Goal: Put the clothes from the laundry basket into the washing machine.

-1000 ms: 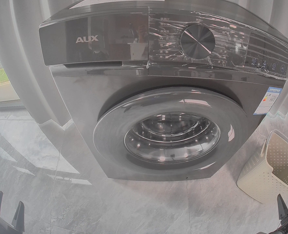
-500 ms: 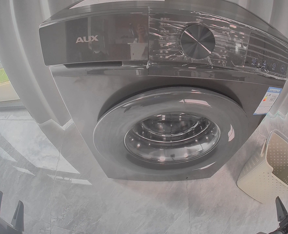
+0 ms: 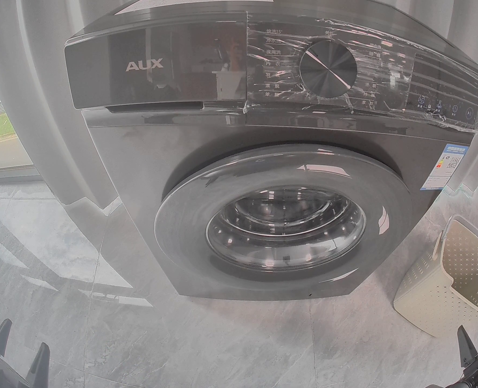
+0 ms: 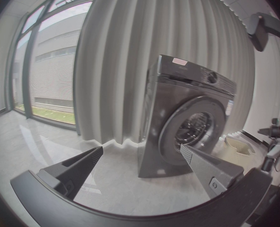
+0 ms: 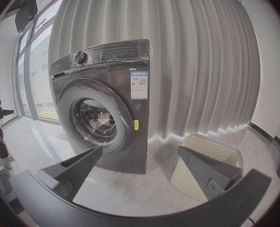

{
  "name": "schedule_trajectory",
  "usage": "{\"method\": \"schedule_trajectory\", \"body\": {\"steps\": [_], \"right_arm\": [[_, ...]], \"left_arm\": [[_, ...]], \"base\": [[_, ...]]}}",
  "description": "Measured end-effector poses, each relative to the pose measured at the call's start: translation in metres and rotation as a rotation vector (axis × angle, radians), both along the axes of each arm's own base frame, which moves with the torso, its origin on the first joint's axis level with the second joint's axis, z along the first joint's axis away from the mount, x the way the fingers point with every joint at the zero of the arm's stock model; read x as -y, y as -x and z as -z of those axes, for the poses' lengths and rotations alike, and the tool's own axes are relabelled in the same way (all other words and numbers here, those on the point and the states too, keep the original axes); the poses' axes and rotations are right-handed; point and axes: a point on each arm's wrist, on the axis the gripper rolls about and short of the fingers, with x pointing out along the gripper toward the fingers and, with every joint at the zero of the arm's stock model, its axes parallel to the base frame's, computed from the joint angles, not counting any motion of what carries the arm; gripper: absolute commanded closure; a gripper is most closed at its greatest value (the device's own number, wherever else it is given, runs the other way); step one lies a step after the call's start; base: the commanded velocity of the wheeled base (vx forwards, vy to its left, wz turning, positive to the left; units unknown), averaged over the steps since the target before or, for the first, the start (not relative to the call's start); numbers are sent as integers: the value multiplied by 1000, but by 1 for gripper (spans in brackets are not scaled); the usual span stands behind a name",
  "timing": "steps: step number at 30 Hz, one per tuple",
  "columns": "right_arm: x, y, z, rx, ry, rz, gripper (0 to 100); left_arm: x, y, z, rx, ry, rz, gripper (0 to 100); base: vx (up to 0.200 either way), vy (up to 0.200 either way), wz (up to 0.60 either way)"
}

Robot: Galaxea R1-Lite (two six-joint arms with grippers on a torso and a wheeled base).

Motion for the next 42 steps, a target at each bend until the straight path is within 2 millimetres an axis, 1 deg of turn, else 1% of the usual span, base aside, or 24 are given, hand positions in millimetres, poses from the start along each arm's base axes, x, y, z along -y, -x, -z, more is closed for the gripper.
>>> {"method": "schedule_trajectory", "body": {"steps": [3,6,8,13,15,42], "right_arm": [[0,0,0,0,0,0,0],[0,0,0,0,0,0,0],[0,0,0,0,0,0,0],[0,0,0,0,0,1,0],[0,0,0,0,0,0,0],[0,0,0,-1,0,0,0]], "left_arm": [[2,0,1,-5,-46,78,0],[2,0,3,-14,-84,94,0],[2,0,3,-21,-87,67,0],[-2,0,5,-46,-81,-97,0],[-3,0,6,-52,-81,-128,0],[-2,0,6,-58,-98,-106,0]], "base": [[0,0,0],[0,0,0],[0,0,0],[0,0,0],[0,0,0],[0,0,0]]}}
